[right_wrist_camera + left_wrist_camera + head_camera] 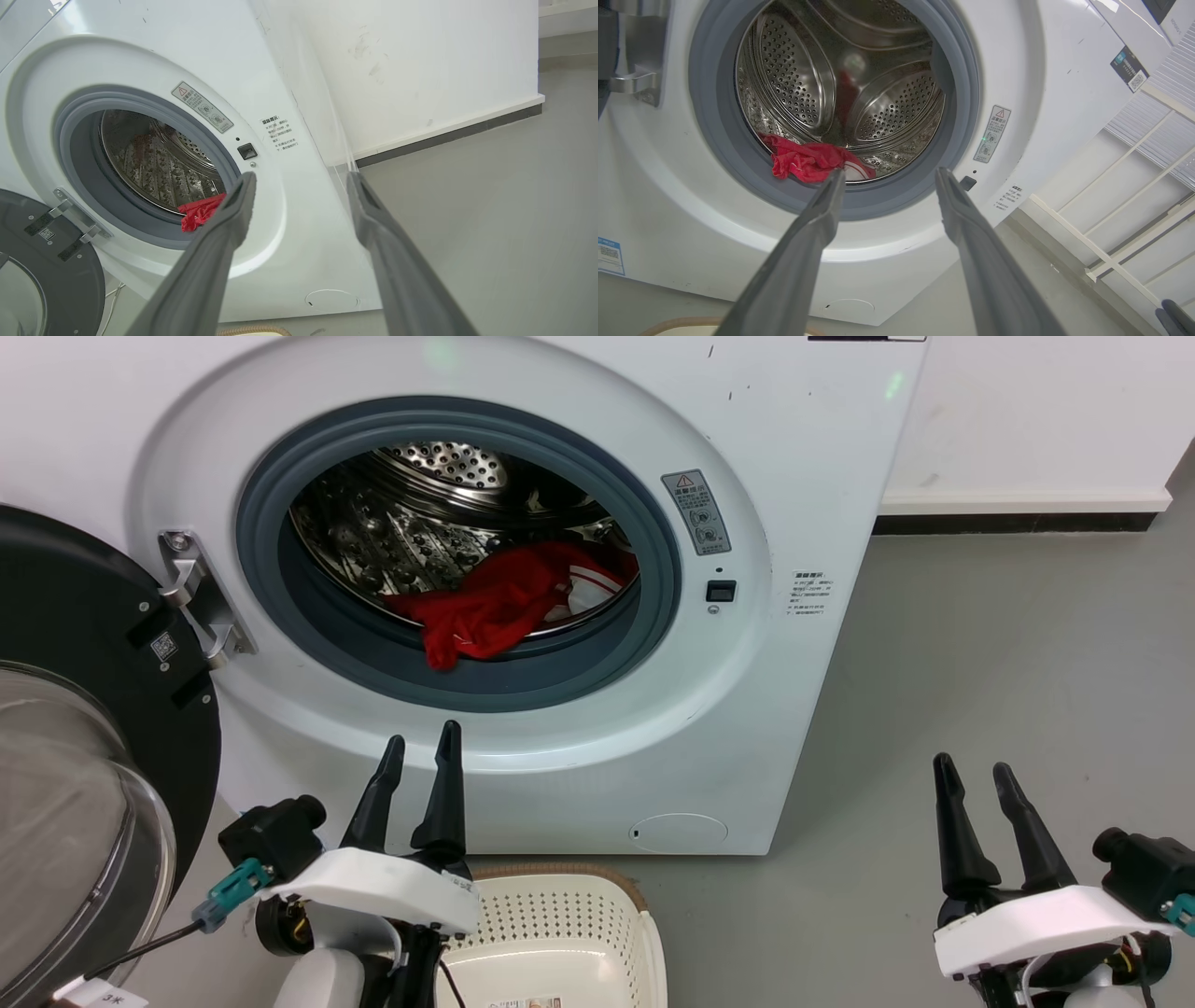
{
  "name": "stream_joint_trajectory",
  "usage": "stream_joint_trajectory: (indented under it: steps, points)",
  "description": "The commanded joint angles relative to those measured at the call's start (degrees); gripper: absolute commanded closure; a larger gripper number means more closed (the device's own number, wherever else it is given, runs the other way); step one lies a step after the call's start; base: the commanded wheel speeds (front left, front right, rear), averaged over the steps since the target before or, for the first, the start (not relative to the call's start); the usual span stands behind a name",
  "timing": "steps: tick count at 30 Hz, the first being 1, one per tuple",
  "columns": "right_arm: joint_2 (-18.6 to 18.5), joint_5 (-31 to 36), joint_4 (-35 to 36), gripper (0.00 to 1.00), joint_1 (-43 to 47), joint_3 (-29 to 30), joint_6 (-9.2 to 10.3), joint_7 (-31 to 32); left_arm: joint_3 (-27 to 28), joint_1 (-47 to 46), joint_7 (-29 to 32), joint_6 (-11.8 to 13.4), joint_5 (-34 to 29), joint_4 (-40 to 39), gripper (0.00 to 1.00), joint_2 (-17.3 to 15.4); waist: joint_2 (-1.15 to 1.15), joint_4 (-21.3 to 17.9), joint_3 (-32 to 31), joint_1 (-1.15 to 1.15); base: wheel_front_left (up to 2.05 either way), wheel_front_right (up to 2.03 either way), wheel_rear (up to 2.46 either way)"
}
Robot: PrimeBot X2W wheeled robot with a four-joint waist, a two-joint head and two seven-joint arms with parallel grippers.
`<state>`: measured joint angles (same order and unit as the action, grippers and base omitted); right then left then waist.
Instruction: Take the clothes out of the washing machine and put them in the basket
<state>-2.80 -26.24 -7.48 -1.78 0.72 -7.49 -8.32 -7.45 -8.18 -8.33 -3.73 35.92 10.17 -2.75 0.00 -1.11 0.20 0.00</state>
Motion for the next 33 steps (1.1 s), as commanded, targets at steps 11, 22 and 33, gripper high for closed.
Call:
stream_joint_trajectory:
  steps: [11, 22, 33]
  points:
    - [-0.15, 7.84, 0.24, 0.00, 0.09, -0.32, 0.00, -1.94, -1.42, -1.58, -1.94, 0.79, -7.40, 0.08, 0.00, -0.16, 0.00, -0.15, 0.16, 0.00, 0.00, 0.00, 0.00]
    - [-0.15, 14.62, 0.62, 0.00, 0.57, -0.56, 0.00, -3.40, -2.13, -1.83, -3.37, 1.62, -13.97, 0.85, 0.00, -0.16, 0.00, -0.25, 0.23, 0.00, 0.00, 0.00, 0.00]
    - [-0.14, 20.55, 0.07, 0.00, 0.91, -0.51, 0.01, -4.70, -2.90, -1.84, -4.67, 2.27, -19.55, 1.77, 0.00, -0.17, 0.00, -0.24, 0.10, 0.00, 0.00, 0.00, 0.00]
